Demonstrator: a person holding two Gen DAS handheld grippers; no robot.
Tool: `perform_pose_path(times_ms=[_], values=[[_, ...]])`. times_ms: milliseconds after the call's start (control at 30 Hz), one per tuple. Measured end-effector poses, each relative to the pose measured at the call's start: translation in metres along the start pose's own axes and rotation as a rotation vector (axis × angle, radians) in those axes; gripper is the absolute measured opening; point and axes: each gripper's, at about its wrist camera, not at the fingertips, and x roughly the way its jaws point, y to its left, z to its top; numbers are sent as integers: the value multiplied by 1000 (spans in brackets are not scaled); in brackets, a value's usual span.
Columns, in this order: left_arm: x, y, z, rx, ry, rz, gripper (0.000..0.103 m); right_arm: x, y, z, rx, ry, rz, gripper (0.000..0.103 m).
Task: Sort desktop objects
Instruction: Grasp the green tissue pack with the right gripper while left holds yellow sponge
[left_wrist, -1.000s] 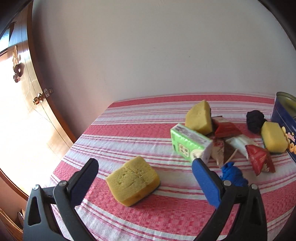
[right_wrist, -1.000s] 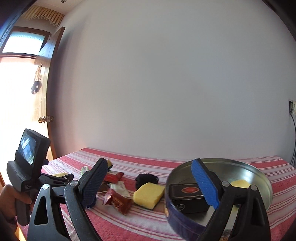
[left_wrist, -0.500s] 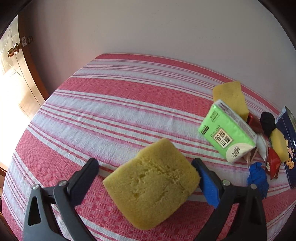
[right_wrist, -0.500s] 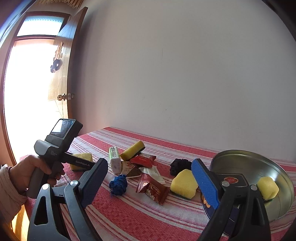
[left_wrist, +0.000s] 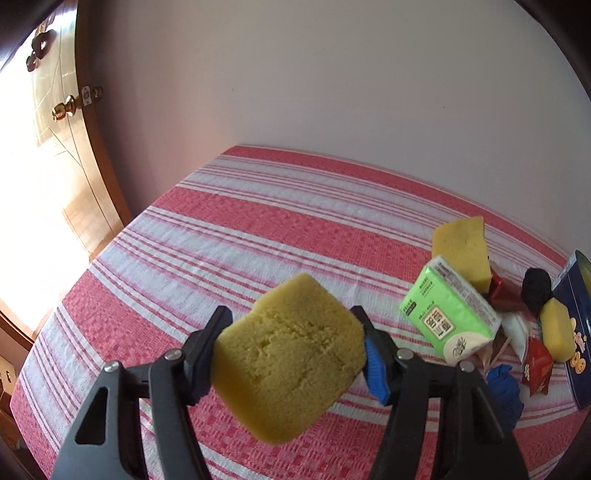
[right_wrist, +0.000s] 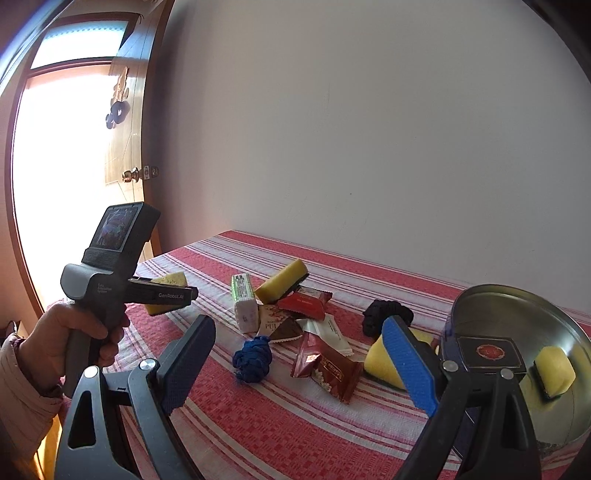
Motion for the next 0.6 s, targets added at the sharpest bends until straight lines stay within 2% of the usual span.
perform_pose_path(times_ms=[100, 133, 167, 233, 333, 467, 600], values=[[-7, -4, 26, -43, -69, 49, 65, 21, 4, 10, -12, 25, 54, 93], [-7, -6, 34, -51, -101, 89, 65, 31, 6, 13, -15, 43, 64, 88], [-9, -7, 39, -63, -127, 125, 65, 42, 7, 16, -11, 69, 85, 76], [-10, -6, 43, -105, -161, 153, 65, 68, 7, 21, 21, 135, 135, 60], [-1, 4, 41, -147, -153, 134, 65, 109, 8, 23, 44, 233, 170, 58], [12, 19, 37, -161, -159, 159, 65, 144, 18, 23, 10, 265, 171, 58], [20, 29, 38, -188, -140, 138, 65, 177, 32, 20, -2, 339, 217, 58]])
